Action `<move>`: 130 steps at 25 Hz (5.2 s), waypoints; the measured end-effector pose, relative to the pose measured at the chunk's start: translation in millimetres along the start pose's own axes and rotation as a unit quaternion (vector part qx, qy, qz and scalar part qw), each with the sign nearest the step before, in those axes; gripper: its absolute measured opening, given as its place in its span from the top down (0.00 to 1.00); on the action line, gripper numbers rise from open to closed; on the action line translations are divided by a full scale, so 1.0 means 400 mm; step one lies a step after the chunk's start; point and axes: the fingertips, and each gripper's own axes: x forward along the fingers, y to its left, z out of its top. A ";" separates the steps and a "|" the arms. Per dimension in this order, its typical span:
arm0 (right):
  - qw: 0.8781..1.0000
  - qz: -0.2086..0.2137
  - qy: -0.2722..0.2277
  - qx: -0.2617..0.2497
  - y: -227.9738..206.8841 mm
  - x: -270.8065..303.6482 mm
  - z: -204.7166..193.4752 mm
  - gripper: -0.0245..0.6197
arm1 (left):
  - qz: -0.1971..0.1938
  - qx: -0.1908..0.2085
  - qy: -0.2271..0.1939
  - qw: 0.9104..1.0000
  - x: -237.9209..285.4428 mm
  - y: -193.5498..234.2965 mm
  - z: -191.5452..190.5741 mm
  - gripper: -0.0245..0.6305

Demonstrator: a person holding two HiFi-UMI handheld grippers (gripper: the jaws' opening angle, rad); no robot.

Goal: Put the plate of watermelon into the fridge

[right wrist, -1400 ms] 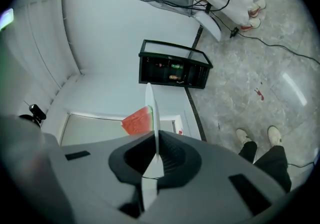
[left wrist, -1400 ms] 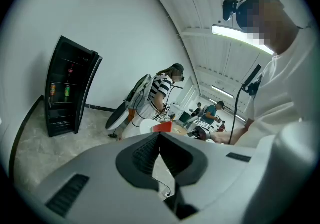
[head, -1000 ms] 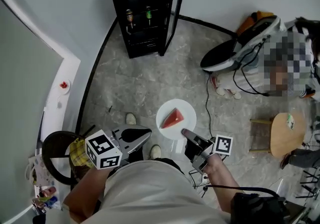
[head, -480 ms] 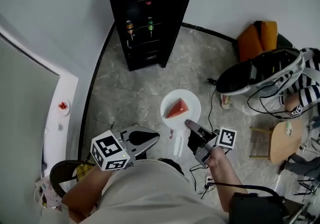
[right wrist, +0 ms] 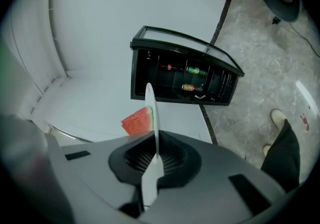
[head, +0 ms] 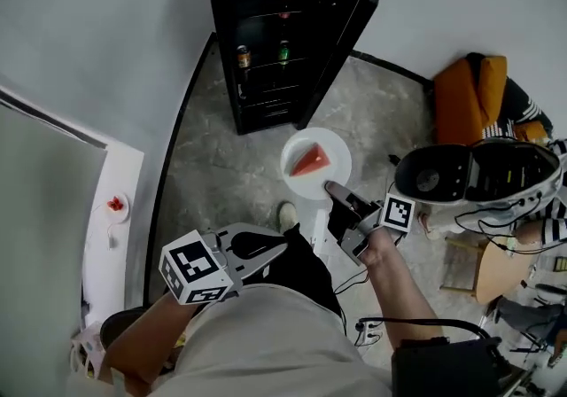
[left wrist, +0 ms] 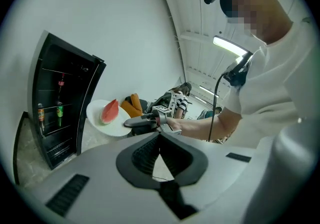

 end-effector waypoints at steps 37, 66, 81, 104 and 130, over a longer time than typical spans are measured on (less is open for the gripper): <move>0.995 -0.048 0.082 -0.006 -0.316 1.070 0.734 0.93 | -0.018 0.032 0.018 0.999 0.301 0.806 0.313 0.94; 0.991 -0.101 0.077 -0.047 -0.376 1.216 0.807 0.91 | -0.018 0.018 0.006 1.000 0.283 0.844 0.301 0.94; 0.912 -0.158 0.133 -0.354 -0.347 1.200 0.781 0.71 | -0.020 0.002 -0.017 1.000 0.276 0.848 0.303 0.94; 0.887 -0.206 0.124 -0.395 -0.387 1.146 0.825 0.61 | -0.028 -0.020 -0.017 0.999 0.281 0.842 0.296 0.94; 0.844 -0.209 0.144 -0.472 -0.258 0.865 0.649 0.66 | -0.080 0.019 -0.012 0.997 0.246 0.577 0.291 0.94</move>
